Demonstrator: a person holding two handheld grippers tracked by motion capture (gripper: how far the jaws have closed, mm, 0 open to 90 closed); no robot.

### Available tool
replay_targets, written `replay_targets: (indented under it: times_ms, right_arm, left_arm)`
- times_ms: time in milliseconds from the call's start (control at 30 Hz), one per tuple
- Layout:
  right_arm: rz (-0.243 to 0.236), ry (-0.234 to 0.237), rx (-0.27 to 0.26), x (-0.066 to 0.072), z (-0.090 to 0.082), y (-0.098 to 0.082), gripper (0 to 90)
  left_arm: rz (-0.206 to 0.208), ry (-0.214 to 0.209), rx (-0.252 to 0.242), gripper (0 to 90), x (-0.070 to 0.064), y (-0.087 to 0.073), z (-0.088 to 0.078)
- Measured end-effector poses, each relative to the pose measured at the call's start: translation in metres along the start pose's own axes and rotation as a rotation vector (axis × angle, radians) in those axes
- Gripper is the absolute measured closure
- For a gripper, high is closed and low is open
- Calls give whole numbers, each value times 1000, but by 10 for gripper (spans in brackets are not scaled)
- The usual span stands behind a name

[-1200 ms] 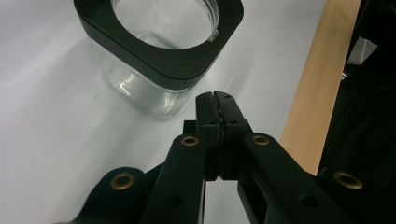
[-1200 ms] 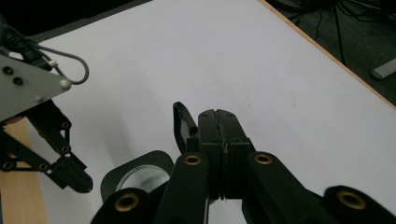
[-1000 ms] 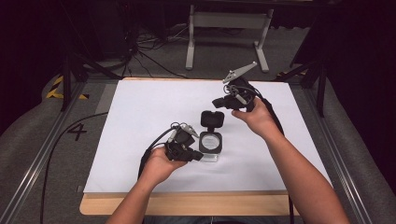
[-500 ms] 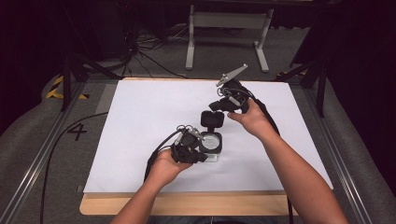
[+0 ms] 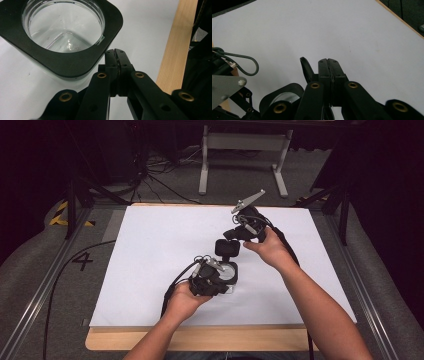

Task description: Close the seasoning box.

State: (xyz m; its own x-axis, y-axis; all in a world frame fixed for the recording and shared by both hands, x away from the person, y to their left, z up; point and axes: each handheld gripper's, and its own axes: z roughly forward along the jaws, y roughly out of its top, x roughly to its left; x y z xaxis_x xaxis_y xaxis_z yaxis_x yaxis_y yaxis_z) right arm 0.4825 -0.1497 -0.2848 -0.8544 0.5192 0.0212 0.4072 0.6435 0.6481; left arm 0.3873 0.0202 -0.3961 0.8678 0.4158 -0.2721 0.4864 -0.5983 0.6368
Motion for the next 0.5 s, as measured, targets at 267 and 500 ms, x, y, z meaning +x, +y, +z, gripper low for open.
replay_targets:
  times_ms: [267,500]
  right_arm:
    - [-21,22,25,11,-1,-4,895]
    - [-62,41,40,26,1,-13,894]
  left_arm:
    - [-4,-3,-2,899,1,0,0]
    - [-5,-1,1,899,1,-1,1]
